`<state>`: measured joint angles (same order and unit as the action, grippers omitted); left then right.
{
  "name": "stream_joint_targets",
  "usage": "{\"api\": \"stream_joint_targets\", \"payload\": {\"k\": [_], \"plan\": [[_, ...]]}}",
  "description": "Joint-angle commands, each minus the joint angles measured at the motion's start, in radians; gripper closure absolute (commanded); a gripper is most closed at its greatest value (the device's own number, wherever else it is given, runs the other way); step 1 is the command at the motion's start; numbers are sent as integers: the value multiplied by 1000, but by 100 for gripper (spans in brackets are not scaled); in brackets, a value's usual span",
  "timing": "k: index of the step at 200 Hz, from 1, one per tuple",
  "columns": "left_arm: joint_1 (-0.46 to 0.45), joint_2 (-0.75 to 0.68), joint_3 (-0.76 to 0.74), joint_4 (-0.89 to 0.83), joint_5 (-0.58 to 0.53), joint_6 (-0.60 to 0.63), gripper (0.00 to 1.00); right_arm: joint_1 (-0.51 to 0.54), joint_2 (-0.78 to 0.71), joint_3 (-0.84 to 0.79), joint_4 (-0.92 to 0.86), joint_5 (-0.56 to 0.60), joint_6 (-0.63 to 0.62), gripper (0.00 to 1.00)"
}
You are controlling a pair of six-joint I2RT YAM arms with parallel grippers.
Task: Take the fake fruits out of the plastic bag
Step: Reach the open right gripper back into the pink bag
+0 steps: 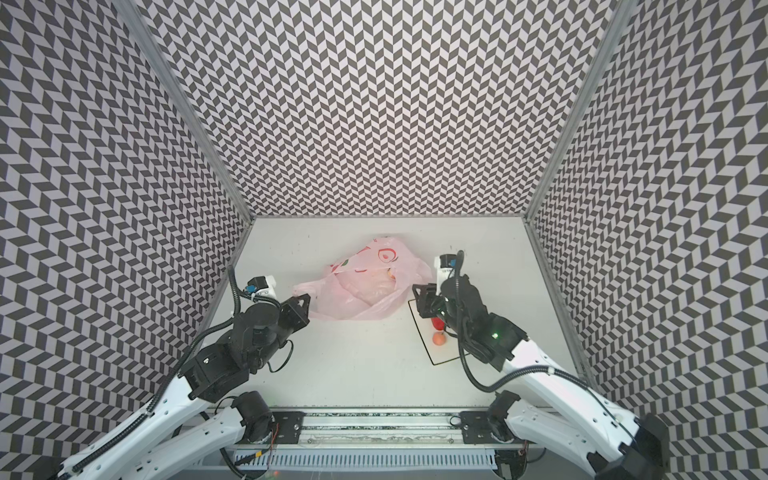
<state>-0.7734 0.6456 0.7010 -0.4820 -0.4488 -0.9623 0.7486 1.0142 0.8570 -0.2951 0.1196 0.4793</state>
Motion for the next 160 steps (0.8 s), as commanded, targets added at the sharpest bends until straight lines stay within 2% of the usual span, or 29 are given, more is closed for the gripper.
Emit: {"api": "stream_joint_targets", "payload": {"k": [1, 19, 48, 76, 91, 134, 160], "plan": [[5, -13, -2, -9, 0, -2, 100, 50, 155, 65, 158, -106, -100, 56], [5, -12, 0, -3, 14, -1, 100, 56, 296, 128, 230, -138, -55, 56], [5, -3, 13, -3, 43, 12, 100, 64, 528, 268, 239, -140, 88, 58], [4, -4, 17, 12, 70, 23, 100, 66, 667, 282, 368, -11, 287, 59], [5, -3, 23, 21, 86, 34, 100, 60, 735, 308, 409, 36, 354, 58], [3, -9, 30, 40, 140, 67, 100, 29, 930, 460, 404, 105, 483, 50], [3, -9, 42, 45, 172, 96, 100, 7, 1012, 495, 410, 128, 575, 44]]}}
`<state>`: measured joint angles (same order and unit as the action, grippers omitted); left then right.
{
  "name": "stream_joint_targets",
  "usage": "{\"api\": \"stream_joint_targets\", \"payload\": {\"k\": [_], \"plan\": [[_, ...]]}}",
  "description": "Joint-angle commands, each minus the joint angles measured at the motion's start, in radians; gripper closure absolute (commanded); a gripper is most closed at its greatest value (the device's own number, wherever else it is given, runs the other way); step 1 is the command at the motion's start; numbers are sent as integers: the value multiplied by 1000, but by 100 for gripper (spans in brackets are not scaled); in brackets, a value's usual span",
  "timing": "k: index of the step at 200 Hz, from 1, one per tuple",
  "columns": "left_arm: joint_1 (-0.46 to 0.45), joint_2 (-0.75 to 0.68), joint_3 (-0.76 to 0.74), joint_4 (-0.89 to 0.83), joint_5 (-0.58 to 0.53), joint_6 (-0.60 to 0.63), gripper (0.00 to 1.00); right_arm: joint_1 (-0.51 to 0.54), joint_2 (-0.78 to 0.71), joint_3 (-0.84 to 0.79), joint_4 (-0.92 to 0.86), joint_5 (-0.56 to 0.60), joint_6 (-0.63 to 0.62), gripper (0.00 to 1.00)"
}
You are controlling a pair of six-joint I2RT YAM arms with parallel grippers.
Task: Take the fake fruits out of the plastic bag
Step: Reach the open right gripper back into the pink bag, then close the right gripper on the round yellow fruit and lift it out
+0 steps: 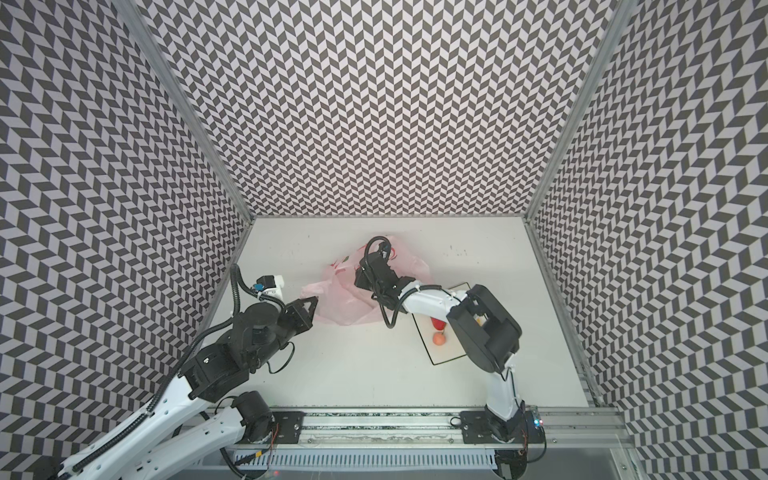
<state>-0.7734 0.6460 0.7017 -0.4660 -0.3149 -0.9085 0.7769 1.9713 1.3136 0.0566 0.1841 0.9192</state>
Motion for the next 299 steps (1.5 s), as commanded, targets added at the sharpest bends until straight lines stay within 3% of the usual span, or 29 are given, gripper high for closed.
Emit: {"api": "stream_joint_targets", "payload": {"k": [1, 100, 204, 233, 259, 299], "plan": [[3, -8, 43, 29, 39, 43, 100, -22, 58, 39, 58, 64, 139, 44], [3, 61, 157, -9, 197, 164, 100, -106, 251, 186, 118, 64, 214, 28], [4, 187, 296, -29, 446, 283, 100, -110, 476, 494, -38, 58, 245, 26], [3, 188, 319, -25, 495, 299, 100, -109, 537, 585, -111, 64, 235, 31], [3, 170, 316, -17, 523, 300, 100, -110, 546, 601, -117, 66, 219, 43], [3, 146, 283, -34, 411, 267, 100, -108, 467, 520, -39, 31, 136, 55]]}}
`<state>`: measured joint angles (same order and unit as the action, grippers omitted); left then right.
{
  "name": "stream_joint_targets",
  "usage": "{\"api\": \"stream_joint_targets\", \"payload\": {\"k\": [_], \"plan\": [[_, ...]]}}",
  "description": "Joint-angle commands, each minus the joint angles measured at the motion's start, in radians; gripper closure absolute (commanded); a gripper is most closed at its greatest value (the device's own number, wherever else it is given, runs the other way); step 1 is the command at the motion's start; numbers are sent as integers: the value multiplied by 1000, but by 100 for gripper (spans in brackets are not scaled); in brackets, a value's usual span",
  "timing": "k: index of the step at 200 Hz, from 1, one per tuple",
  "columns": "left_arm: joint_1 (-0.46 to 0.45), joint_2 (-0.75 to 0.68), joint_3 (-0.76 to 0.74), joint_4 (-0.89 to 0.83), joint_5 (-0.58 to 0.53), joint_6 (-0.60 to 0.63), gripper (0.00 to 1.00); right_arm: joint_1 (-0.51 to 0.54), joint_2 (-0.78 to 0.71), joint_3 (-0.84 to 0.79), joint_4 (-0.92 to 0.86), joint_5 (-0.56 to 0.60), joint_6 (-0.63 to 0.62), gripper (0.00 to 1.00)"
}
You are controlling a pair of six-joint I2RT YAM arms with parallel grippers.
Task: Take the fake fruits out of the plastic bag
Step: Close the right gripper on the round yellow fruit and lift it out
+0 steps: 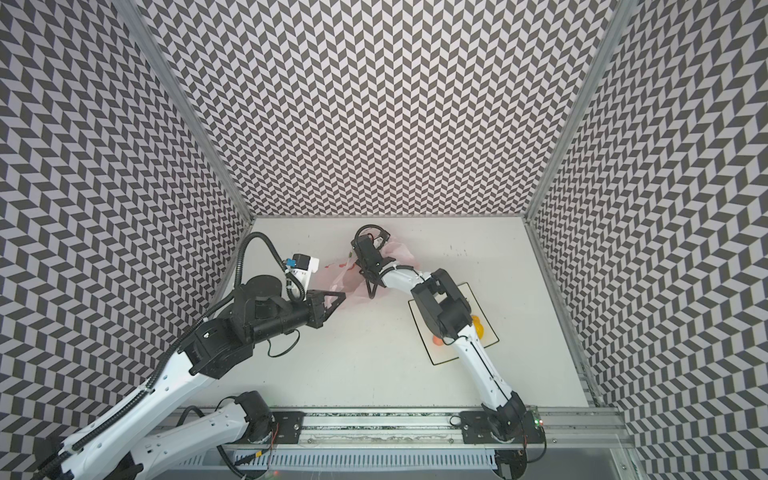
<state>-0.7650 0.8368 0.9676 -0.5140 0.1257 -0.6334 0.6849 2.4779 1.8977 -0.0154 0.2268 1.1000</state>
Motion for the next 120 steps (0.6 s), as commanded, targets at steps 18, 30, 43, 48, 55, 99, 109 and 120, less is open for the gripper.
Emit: {"api": "stream_joint_targets", "payload": {"k": [18, 30, 43, 48, 55, 99, 109, 120], "plan": [[-4, -42, -5, -11, -139, -65, 100, -16, -109, -146, 84, -65, -78, 57], [-5, -39, -23, -21, -221, -119, 100, -16, -155, -209, 121, -110, -101, 57], [-5, -40, -46, -16, -290, -178, 100, -14, -209, -284, 159, -155, -121, 58], [-5, -41, -54, -8, -306, -193, 100, -14, -229, -313, 175, -174, -132, 58], [-5, -44, -67, 3, -325, -214, 100, -14, -259, -350, 188, -197, -142, 58], [-5, -39, -132, 35, -407, -289, 100, -16, -425, -537, 226, -339, -216, 58], [-5, -36, -141, 38, -419, -297, 100, -16, -457, -569, 228, -373, -230, 58], [-5, -33, -149, 46, -427, -298, 100, -16, -489, -598, 228, -418, -245, 58]]}}
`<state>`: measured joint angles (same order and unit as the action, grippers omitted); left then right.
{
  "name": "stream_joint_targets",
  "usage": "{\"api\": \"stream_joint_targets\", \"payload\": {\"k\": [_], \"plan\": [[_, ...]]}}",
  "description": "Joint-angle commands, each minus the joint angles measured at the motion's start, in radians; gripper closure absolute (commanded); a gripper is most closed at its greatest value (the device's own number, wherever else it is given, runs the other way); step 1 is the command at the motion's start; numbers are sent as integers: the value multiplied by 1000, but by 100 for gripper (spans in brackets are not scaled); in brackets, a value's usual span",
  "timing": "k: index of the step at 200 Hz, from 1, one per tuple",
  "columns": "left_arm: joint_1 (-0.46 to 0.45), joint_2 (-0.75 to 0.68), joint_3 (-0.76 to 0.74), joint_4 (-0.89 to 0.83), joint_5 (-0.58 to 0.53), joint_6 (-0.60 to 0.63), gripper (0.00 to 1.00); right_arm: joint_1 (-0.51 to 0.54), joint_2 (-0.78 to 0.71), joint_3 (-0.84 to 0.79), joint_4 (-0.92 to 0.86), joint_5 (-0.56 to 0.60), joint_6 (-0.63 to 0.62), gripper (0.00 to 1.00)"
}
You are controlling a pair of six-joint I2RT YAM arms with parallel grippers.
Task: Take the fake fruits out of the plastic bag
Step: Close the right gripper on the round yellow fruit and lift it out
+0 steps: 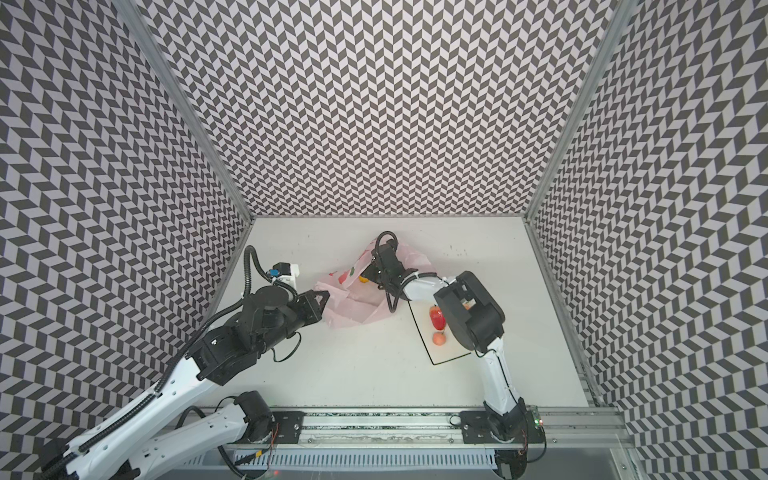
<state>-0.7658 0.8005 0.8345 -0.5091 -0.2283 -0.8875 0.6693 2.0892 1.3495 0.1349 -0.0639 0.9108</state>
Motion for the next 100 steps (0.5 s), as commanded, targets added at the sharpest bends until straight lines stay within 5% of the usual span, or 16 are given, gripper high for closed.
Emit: {"api": "stream_joint_targets", "payload": {"k": [1, 100], "plan": [[-3, 2, -16, 41, -73, -44, 100, 0, -103, -53, 76, -130, -58, 58], [-2, -9, -51, 82, -195, -62, 100, 3, -398, -150, -326, -351, -410, 56]]}}
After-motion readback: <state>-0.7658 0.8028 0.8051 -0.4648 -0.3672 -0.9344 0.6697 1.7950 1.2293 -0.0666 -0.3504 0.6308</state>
